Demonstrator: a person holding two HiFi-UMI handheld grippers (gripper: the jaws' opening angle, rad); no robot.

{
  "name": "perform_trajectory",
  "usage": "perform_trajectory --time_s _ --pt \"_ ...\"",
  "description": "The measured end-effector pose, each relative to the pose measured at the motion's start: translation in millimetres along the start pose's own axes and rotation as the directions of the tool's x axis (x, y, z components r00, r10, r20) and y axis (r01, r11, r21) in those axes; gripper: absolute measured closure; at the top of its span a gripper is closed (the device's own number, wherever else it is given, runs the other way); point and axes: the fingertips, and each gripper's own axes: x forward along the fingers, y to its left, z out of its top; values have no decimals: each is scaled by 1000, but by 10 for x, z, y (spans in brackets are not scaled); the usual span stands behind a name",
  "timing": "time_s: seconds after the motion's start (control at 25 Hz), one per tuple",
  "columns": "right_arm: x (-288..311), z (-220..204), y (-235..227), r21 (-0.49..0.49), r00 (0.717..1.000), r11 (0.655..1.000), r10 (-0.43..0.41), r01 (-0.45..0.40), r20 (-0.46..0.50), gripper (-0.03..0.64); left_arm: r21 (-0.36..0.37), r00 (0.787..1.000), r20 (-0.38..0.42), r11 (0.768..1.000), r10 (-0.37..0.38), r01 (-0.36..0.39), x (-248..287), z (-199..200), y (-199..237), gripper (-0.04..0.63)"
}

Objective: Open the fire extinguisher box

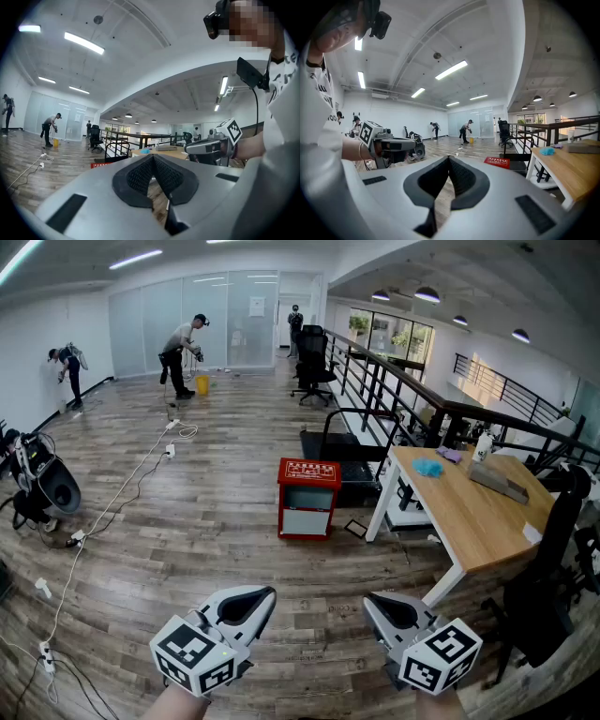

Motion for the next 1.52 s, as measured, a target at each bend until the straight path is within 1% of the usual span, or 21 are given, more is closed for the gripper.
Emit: perform_trajectory --time_s 0.16,0.32,0.56,0.72,0.84,1.0,1.16,1.24,1.36,1.52 --pt "105 -74 49 -5 1000 1000 -16 16 13 607 6 1000 10 1000 -9 9 -30 -72 134 592" --pt "249 -125 -50 -23 999 999 -30 29 -30 609 -41 1000 9 999 -4 5 74 -131 319 592" --pt "494 -81 -289 -6 1000 1000 -25 25 -18 607 -61 1000 15 998 23 -22 302 -146 614 592" --pt "748 -128 -652 0 1000 1000 11 -11 -27 607 -60 999 -9 998 36 -36 673 -182 811 592" --pt "954 -84 -1001 -7 999 999 39 -39 -37 607 -91 999 4 995 39 -39 1016 -164 950 592" --pt "1188 -50 -1514 -15 997 999 51 -52 -54 607 -93 999 25 995 32 -30 1473 -156 1143 592" --pt "1380 -93 -2034 19 995 998 66 -65 -70 607 -89 999 -19 995 36 -37 1933 -258 1315 592" --pt "1475 -135 -2199 29 994 996 82 -80 -76 607 -91 998 -26 994 57 -59 2096 -285 1420 592" --pt "1594 -186 -2366 19 991 995 94 -93 -91 607 -109 997 -10 991 75 -75 2236 -283 1503 592" --pt "1775 -234 -2451 77 989 991 119 -113 -89 607 -114 997 -30 990 77 -79 2282 -332 1624 592"
